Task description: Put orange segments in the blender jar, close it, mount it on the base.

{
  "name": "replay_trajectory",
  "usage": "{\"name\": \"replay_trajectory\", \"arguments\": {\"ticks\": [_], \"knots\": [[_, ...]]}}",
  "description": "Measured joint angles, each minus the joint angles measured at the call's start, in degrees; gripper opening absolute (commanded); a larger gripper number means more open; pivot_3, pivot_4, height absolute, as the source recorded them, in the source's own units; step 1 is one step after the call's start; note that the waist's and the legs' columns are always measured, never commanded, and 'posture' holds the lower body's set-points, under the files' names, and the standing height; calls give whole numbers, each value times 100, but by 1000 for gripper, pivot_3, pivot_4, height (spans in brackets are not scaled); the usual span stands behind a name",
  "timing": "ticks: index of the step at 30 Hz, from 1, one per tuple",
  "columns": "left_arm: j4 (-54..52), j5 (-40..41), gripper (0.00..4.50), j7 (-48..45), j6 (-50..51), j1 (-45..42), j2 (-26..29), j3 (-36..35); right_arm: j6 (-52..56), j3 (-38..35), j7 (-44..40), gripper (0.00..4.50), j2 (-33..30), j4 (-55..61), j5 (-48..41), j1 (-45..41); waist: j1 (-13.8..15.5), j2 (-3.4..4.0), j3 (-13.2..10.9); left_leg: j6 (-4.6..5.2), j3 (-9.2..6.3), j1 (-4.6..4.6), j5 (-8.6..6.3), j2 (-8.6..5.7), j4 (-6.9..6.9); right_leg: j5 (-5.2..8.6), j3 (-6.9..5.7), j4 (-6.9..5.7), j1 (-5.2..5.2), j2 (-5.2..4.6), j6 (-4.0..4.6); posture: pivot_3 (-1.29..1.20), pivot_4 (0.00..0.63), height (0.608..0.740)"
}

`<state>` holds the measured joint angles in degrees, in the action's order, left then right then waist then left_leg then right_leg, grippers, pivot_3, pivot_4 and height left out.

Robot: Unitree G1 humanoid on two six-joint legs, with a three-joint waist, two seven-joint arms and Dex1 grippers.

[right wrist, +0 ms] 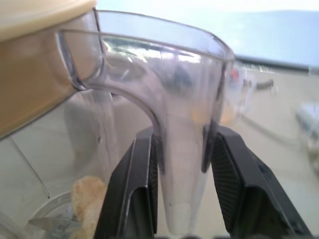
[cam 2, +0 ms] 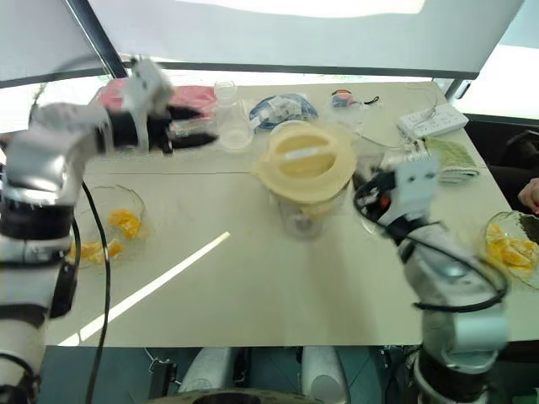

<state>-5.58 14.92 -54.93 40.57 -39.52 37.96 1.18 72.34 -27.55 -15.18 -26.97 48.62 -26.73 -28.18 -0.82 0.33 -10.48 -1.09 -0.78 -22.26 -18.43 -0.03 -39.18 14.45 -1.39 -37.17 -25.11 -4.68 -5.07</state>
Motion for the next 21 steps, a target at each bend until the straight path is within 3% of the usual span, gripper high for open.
{"name": "replay_trajectory", "arguments": {"ticks": [3, 6, 12, 21], "knots": [[-353, 142, 3095, 153, -165, 608, -91, -174, 722, -667, 29, 1006, -553, -401, -171, -1398, 122, -46, -13, -1, -48, -13, 1, -5, -3, -4, -36, 8, 10, 12, 9, 0, 150, 740], [-1033, 329, 3095, 350, -266, 835, -165, -316, 862, -565, 151, 1006, -841, -1380, -137, -2336, 158, -46, -13, -1, -47, -12, 1, -15, -2, -4, -34, 15, 19, -1, 9, 0, 150, 740], [-1686, 545, 3095, 795, -135, 1240, -305, -321, 270, 234, 211, 1006, -961, -2942, 118, -2868, 68, -45, -14, 0, -28, -12, 1, -22, -2, -7, -25, 20, 19, -3, 3, 0, 150, 740], [-2178, 594, 3095, 1352, 12, 1574, -313, -268, -710, 828, 385, 1006, -332, -4485, 392, -3078, -1, -40, -16, -4, -28, -10, 5, -19, -1, -7, -26, 8, 12, 5, 3, 0, 150, 740]]}}
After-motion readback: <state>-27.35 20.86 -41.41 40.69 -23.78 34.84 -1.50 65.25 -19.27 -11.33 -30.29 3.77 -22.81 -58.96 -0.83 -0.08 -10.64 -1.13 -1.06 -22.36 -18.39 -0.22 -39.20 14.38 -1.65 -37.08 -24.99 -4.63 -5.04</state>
